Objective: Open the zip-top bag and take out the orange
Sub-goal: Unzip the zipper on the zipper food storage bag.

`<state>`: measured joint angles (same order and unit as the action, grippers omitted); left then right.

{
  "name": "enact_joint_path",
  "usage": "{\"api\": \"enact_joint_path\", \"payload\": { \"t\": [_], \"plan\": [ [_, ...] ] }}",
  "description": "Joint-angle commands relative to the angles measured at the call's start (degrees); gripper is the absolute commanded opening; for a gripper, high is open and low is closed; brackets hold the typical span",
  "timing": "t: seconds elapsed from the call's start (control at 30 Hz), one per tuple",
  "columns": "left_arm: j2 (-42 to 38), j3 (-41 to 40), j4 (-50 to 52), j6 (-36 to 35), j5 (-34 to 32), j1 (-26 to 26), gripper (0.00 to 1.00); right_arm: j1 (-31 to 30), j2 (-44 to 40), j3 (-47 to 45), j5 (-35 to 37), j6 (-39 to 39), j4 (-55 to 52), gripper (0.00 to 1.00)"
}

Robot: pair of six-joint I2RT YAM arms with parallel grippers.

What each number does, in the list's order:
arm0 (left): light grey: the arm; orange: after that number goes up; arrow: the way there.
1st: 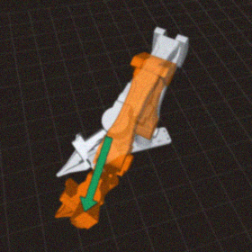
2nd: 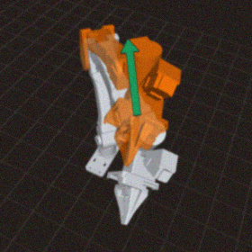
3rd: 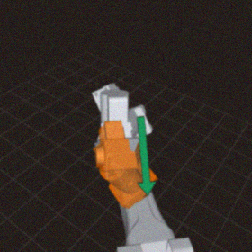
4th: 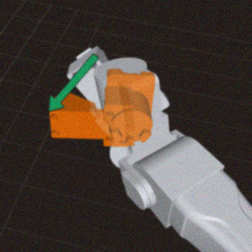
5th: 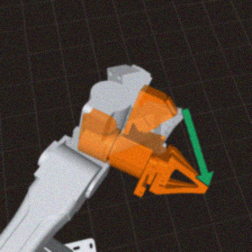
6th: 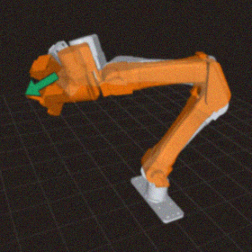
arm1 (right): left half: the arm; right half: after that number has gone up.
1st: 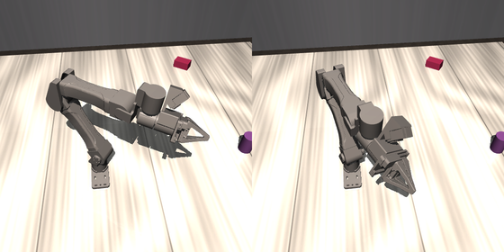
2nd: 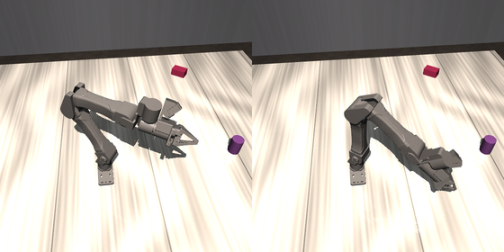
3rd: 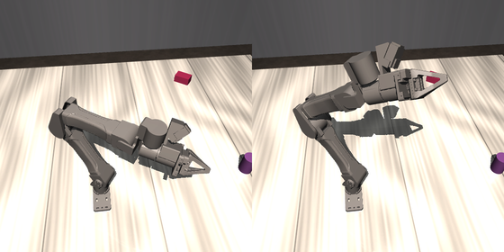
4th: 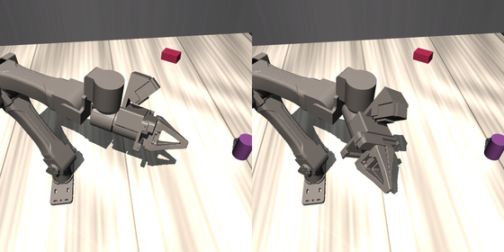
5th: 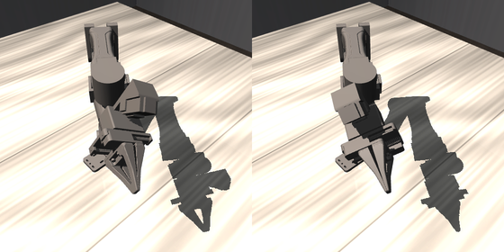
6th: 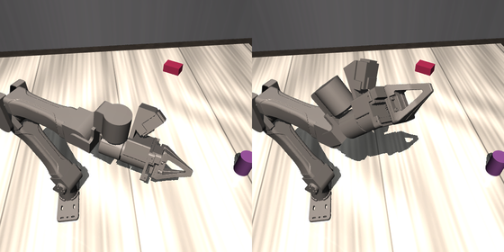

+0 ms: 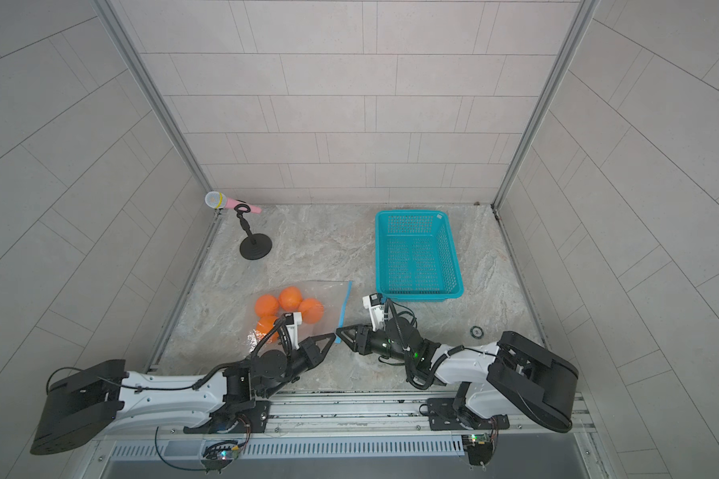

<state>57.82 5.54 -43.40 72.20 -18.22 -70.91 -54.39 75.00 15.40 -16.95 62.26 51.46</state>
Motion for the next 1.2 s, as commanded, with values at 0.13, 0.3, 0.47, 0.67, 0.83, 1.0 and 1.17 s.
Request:
{"api": "enact_joint_path", "payload": {
  "t": [0.13,0.3,0.47,0.67,0.83,1.0,1.17],
  "plan": [
    [0.19,0.35,-5.30,-0.34,-0.93,-0.27,0.00,-1.08,-1.95,-2.03,3.56,0.26,1.16,0.35],
    [0.44,0.00,-6.89,-0.56,-0.40,-0.26,0.00,-0.99,-2.54,-3.32,4.71,0.75,4.32,0.33],
    [2.50,0.35,-9.19,-0.57,0.77,-0.24,0.00,-0.98,-1.24,-2.13,4.26,0.32,5.39,0.32],
    [7.61,-0.01,-15.44,0.04,1.25,-0.23,0.00,-1.00,0.62,-2.19,3.19,1.39,10.20,0.30],
    [10.84,-0.39,-21.45,-0.18,0.72,-0.23,0.00,-1.04,-0.32,-2.41,3.91,0.73,8.12,0.30],
    [12.57,0.62,-20.43,-0.21,1.53,-0.24,0.00,-0.90,-1.58,-3.46,4.83,0.41,8.53,0.19],
    [15.41,0.36,-24.84,0.85,1.44,-0.27,0.00,-0.89,-1.87,-4.01,4.48,0.24,8.85,0.20]
  ]
}}
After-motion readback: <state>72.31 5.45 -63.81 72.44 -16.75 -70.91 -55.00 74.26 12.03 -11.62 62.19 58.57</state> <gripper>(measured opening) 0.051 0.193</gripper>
